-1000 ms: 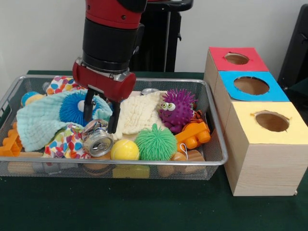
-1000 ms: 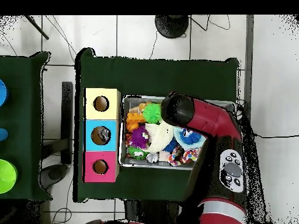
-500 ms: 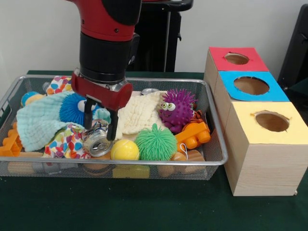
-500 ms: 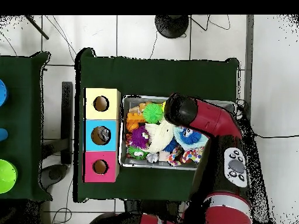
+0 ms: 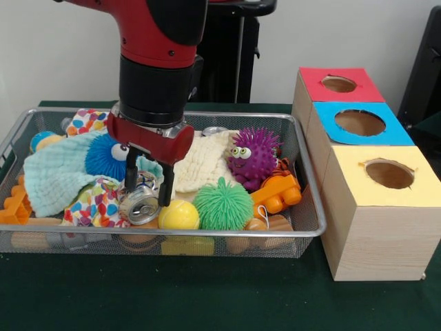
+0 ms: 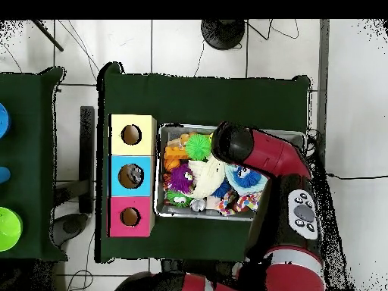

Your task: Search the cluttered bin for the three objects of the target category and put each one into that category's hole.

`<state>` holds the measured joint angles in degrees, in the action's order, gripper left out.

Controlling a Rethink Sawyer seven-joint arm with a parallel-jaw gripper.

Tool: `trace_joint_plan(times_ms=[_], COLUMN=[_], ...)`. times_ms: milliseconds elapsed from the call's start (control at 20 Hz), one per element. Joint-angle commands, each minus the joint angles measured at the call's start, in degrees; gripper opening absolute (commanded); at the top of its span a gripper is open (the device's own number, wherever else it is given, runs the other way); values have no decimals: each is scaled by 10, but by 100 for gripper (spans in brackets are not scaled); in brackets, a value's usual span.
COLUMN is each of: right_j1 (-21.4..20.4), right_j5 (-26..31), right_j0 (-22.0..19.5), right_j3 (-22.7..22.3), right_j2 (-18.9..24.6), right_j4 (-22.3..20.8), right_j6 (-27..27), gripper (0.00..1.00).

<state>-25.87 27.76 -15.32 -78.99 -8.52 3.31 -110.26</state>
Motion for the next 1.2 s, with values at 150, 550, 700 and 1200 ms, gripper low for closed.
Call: trace_joint_plan(times_ms=[150, 550, 700, 1200], right_j1=[15, 1, -24, -56], right_j5=[-32, -32, -34, -74], right_j0=[-4, -7, -2, -7], right_j3=[-14, -23, -49, -122], right_j2=[49, 45, 35, 28], right_j4=[-8, -6, -6, -23], right_j6=[-50, -53, -64, -66], gripper=[100, 100, 100, 100])
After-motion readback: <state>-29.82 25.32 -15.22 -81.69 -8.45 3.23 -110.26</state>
